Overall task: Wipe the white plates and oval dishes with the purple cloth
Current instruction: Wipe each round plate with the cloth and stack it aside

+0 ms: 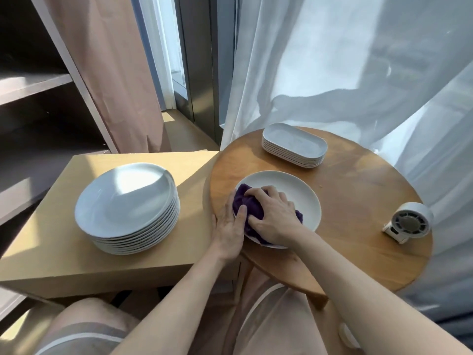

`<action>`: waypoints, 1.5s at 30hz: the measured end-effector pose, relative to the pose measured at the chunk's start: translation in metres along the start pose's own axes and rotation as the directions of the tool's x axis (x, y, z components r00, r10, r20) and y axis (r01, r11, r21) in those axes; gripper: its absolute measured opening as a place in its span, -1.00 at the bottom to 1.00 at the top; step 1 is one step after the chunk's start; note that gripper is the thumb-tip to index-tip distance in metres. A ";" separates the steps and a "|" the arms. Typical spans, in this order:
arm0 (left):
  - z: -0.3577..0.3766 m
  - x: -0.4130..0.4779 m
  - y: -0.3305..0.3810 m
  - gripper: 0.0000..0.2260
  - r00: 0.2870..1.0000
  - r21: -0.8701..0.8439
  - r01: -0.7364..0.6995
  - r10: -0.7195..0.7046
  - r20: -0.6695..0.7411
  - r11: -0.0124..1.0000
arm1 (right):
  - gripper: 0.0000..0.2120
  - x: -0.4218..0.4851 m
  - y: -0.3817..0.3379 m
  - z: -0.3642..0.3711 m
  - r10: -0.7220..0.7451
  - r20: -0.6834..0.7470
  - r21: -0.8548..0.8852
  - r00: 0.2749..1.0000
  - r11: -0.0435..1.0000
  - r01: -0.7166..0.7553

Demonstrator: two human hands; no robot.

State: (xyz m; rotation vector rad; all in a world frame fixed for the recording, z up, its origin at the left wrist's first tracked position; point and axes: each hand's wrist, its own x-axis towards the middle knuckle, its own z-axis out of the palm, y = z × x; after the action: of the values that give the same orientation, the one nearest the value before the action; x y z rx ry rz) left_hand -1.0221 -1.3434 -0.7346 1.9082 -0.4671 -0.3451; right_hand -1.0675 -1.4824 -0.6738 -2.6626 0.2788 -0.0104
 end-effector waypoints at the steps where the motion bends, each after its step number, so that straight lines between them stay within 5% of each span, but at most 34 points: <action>1: 0.000 0.000 0.001 -0.41 1.000 -0.001 -0.004 0.004 -0.003 1.000 | -0.49 0.004 0.000 0.001 -0.010 -0.012 -0.008 1.000 1.000 0.010; 12: -0.001 -0.010 0.010 -0.53 0.998 -0.019 -0.045 0.045 -0.034 0.999 | -0.51 0.036 0.006 0.000 0.016 -0.130 -0.143 0.991 0.989 -0.035; 18: 0.000 -0.013 0.010 -0.44 0.999 -0.078 -0.026 0.024 -0.027 0.997 | -0.54 0.043 0.005 -0.006 0.078 -0.217 -0.269 0.973 0.953 -0.137; 34: 0.006 -0.007 0.003 -0.37 0.998 0.209 -0.006 0.020 -0.062 0.978 | -0.58 0.001 0.034 -0.044 0.201 -0.173 -0.573 0.964 0.775 -0.264; 39: 0.009 -0.006 -0.002 -0.34 0.995 0.201 -0.028 0.046 -0.086 0.979 | -0.59 -0.026 0.031 -0.049 0.211 -0.060 -0.540 0.976 0.815 -0.209; 45: 0.007 -0.005 -0.003 -0.36 0.997 0.129 -0.017 0.027 -0.079 0.992 | -0.56 -0.037 0.016 -0.040 0.063 0.087 -0.291 0.994 0.956 -0.035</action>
State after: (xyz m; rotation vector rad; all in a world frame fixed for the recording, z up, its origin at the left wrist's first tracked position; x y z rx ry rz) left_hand -1.0295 -1.3454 -0.7394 2.0315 -0.4662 -0.2273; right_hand -1.1092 -1.5066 -0.6431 -2.9346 0.3382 0.1878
